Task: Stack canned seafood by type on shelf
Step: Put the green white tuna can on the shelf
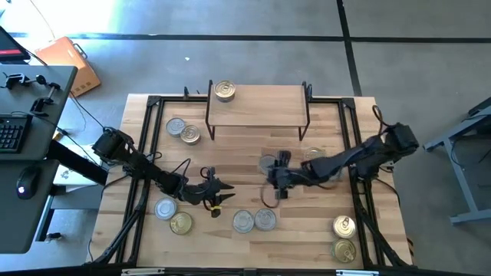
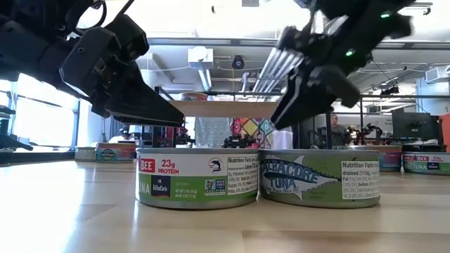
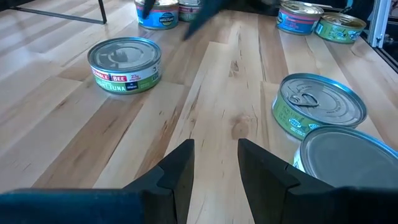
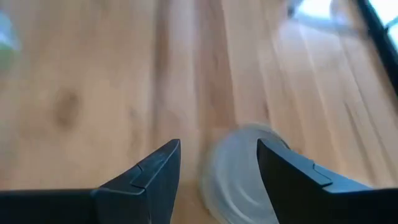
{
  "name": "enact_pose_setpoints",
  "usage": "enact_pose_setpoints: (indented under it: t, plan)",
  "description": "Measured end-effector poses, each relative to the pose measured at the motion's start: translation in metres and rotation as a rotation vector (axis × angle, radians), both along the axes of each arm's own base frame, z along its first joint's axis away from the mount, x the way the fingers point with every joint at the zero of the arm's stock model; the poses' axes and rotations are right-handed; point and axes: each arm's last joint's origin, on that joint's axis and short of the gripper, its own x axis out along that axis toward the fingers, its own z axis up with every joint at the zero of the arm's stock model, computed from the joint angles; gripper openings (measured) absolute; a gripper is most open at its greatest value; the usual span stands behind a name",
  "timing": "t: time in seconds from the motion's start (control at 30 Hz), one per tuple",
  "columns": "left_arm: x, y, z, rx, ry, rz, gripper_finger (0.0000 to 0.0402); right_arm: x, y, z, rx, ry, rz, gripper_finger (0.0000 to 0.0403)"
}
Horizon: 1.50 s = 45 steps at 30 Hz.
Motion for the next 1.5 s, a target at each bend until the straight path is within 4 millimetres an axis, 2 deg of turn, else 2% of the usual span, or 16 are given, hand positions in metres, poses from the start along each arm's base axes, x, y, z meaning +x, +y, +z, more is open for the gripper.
enact_pose_setpoints:
  t: [0.1, 0.23, 0.5, 0.6, 0.93, 1.13, 1.33, 1.5]
  plan:
    - [0.000, 0.000, 0.000, -0.001, -0.001, -0.001, 0.0117, -0.011, 0.007, -0.016, -0.007, -0.139, -0.004, 0.0203]
    - [0.000, 0.000, 0.000, -0.002, -0.001, -0.001, 0.0117, -0.015, 0.001, -0.033, -0.014, -0.266, -0.065, 0.0203]
    - [0.000, 0.000, 0.001, 0.009, -0.012, 0.015, 0.0117, 0.010, -0.012, -0.055, -0.020, -0.185, -0.069, 0.0201]
    - [0.000, 0.000, 0.001, 0.009, -0.012, 0.016, 0.0117, 0.013, -0.016, -0.061, -0.029, -0.117, -0.095, 0.0180]
    - [0.001, -0.001, 0.001, 0.059, 0.004, -0.043, 0.0117, 0.006, -0.018, -0.066, -0.051, 0.014, -0.147, 0.0013]
    - [0.005, -0.007, 0.003, 0.217, 0.053, -0.166, 0.0117, 0.004, -0.010, -0.060, 0.038, 0.022, -0.070, 0.0006]
    - [0.015, -0.016, 0.013, 0.370, 0.078, -0.237, 0.0117, 0.008, -0.001, -0.053, 0.180, -0.009, 0.129, 0.0001]
    - [0.021, -0.014, 0.017, 0.452, 0.074, -0.249, 0.0118, 0.012, 0.003, -0.049, 0.211, -0.061, 0.257, 0.0000]
